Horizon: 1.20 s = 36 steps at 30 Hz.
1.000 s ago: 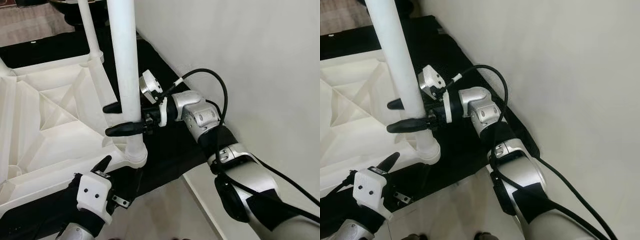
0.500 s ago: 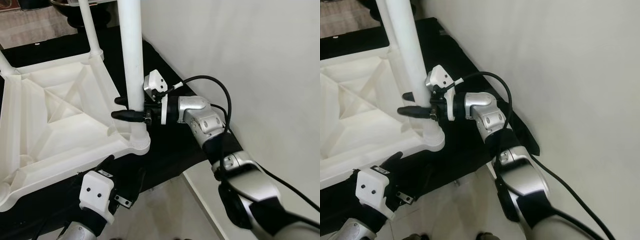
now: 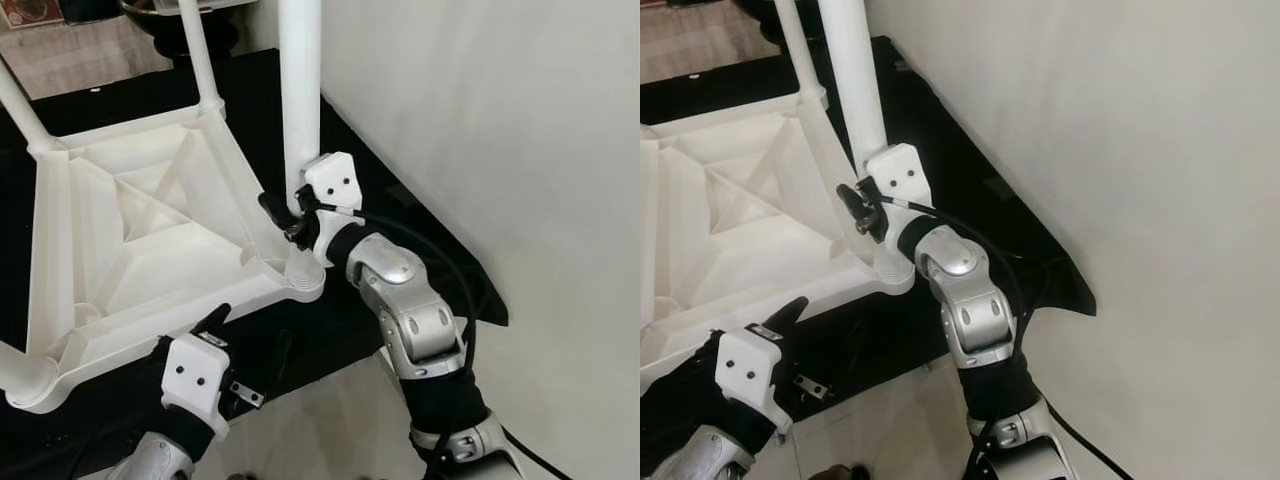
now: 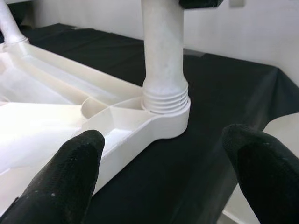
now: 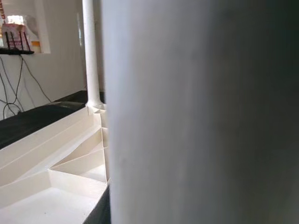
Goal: Building children table
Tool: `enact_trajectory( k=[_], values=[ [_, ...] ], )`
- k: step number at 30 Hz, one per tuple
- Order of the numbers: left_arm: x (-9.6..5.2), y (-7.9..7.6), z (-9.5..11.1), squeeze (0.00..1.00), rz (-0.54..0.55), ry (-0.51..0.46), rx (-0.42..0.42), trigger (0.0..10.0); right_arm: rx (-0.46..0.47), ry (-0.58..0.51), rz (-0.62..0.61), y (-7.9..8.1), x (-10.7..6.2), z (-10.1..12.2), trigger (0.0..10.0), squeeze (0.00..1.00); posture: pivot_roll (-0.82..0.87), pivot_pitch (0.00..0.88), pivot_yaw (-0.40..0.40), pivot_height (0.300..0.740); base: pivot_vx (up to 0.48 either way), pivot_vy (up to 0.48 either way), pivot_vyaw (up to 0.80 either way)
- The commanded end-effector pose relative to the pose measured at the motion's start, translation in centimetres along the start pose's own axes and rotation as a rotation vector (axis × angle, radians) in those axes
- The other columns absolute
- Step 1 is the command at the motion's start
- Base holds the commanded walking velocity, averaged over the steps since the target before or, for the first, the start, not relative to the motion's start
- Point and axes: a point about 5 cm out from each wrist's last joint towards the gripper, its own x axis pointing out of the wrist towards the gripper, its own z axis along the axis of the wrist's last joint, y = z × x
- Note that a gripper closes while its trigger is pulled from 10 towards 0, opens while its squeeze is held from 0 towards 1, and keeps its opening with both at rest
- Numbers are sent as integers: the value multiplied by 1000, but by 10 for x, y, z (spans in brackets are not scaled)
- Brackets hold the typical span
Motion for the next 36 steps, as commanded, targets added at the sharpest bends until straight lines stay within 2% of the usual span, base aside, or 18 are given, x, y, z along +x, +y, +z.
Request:
enact_trajectory(
  k=[1,4,5,8,10,12,14,15,16,17,24,29,30,31,32,36],
  values=[
    [-2,2,-5,0,13,26,1,10000,82,159,-10,17,2,-25,10000,0,72,183,-42,740,0,0,0],
    [-2,3,-5,0,17,25,1,10000,62,137,86,18,5,-18,10000,0,72,183,-42,740,0,0,0],
    [-1,3,-5,0,17,25,0,10000,72,114,123,16,8,-15,10000,1000,73,181,-44,740,0,0,0],
    [-1,2,-6,0,13,26,-4,10000,97,17,320,9,15,-3,10000,1000,76,179,-43,740,0,0,0],
    [-1,2,-6,0,12,26,-5,10000,96,0,364,7,16,-1,10000,1000,76,179,-43,740,0,0,0],
    [-1,1,-6,0,11,26,-6,10000,67,-45,508,3,15,5,10000,1000,81,181,-43,740,0,0,0],
    [-1,0,-6,0,9,26,-8,10000,1,-73,664,-1,10,9,10000,1000,85,181,-45,740,0,0,0],
    [-1,0,-6,0,9,26,-8,10000,1,-73,664,-1,10,9,10000,1000,85,181,-45,740,0,0,0],
    [-2,0,-6,0,9,26,-9,10000,-36,-58,764,-4,7,8,10000,961,91,184,-45,740,0,0,0],
    [-3,-1,-6,0,9,26,-9,10000,-51,-55,795,-6,6,9,10000,0,92,184,-44,740,0,0,0],
    [-6,-3,-5,0,7,29,-14,10000,-79,-44,954,-20,14,8,10000,0,109,190,-42,740,0,0,0],
    [-7,-4,-5,0,4,31,-18,10000,-78,-56,1045,-22,15,10,10000,0,110,191,-40,740,0,0,0],
    [-7,-4,-5,0,3,32,-19,10000,-73,-55,1073,-23,15,11,4314,0,110,191,-40,740,0,0,0],
    [-7,-4,-5,0,2,32,-20,10000,-70,-53,1090,-23,15,11,4314,0,110,191,-40,740,0,0,0],
    [-8,-4,-5,0,1,33,-21,10000,-71,-52,1105,-23,16,10,0,0,111,190,-40,740,0,0,0],
    [-8,-4,-5,0,0,33,-22,10000,-72,-54,1106,-24,17,10,0,0,112,190,-40,740,0,0,0]
  ],
)
